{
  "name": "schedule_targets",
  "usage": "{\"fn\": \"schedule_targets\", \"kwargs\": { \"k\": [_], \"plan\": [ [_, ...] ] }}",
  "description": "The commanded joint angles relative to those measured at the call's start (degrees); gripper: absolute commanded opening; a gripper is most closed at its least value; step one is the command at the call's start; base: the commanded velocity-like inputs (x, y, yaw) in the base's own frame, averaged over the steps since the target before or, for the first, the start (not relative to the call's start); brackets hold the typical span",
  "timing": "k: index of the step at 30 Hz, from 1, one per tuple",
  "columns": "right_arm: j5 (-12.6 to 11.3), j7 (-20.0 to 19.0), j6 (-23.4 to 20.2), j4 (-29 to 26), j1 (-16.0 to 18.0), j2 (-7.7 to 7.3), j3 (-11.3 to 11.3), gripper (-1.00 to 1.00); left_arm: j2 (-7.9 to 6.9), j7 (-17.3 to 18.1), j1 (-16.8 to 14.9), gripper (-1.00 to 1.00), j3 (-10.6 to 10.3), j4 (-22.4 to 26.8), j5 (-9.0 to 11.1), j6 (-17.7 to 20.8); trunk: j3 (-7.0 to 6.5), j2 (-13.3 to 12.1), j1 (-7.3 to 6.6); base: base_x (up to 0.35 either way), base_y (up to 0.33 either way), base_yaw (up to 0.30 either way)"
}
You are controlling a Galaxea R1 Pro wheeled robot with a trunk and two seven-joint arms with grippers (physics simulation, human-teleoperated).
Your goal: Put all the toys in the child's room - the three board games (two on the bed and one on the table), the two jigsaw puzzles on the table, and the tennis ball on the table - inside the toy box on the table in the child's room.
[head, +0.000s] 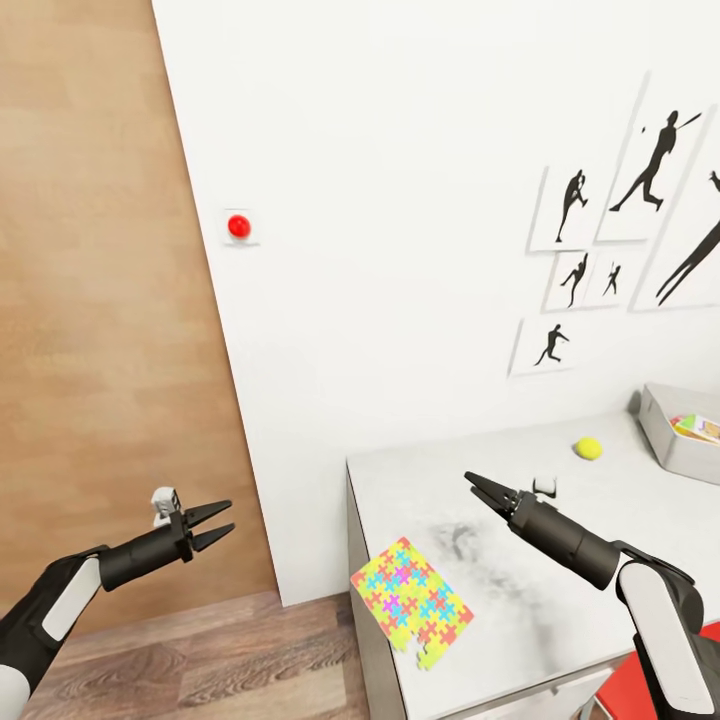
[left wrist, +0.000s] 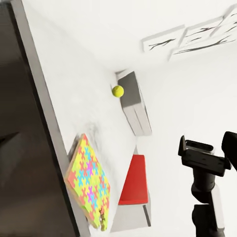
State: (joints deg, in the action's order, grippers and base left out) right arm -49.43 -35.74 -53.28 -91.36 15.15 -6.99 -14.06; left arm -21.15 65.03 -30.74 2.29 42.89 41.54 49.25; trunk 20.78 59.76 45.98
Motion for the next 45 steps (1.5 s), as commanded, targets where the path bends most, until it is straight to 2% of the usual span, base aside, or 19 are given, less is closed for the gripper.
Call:
{"fn": "schedule_targets", "kwargs": {
  "k": [1, 10, 15, 18, 21, 45],
  "plan": [
    [0.04, -0.19, -0.52, -0.02, 0.05, 0.02, 0.0, 1.0, 0.04, -0.17, -0.05, 1.0, -0.01, 0.0, 0.21, 0.38, 0.25, 0.46, 0.23, 0.0, 0.0, 0.0],
    [0.11, 0.31, -4.78, -0.04, 0.07, -0.01, -0.54, 1.0, 0.23, -0.71, -0.04, 1.0, -0.01, 0.0, 0.21, 0.34, 1.87, 4.07, 2.21, 0.0, 0.0, 0.0],
    [0.12, 2.35, -5.63, -0.04, 0.13, 0.03, -0.69, 1.0, 0.41, -1.29, -0.04, 1.0, -0.02, 0.0, 0.21, 0.38, 2.77, 6.08, 3.3, 0.0, 0.0, 0.0],
    [0.0, 5.02, -5.86, -0.04, 0.14, -0.2, -0.74, 1.0, 0.41, -1.39, -0.08, 1.0, 0.08, 0.0, 0.21, 0.62, 2.77, 6.08, 3.3, 0.0, 0.0, 0.0],
    [-0.27, 5.88, -5.93, -0.04, 0.14, -0.33, -0.78, 1.0, 0.41, -1.4, -0.1, 1.0, 0.2, 0.0, 0.21, 0.71, 2.77, 6.08, 3.3, 0.0, 0.0, 0.0],
    [-0.02, 6.47, -5.78, -0.04, 0.11, 0.11, -0.25, 1.0, 0.38, -1.41, -0.11, 1.0, 0.34, -0.02, 0.21, 0.83, 2.77, 6.08, 3.3, 0.0, 0.0, 0.0]
  ]
}}
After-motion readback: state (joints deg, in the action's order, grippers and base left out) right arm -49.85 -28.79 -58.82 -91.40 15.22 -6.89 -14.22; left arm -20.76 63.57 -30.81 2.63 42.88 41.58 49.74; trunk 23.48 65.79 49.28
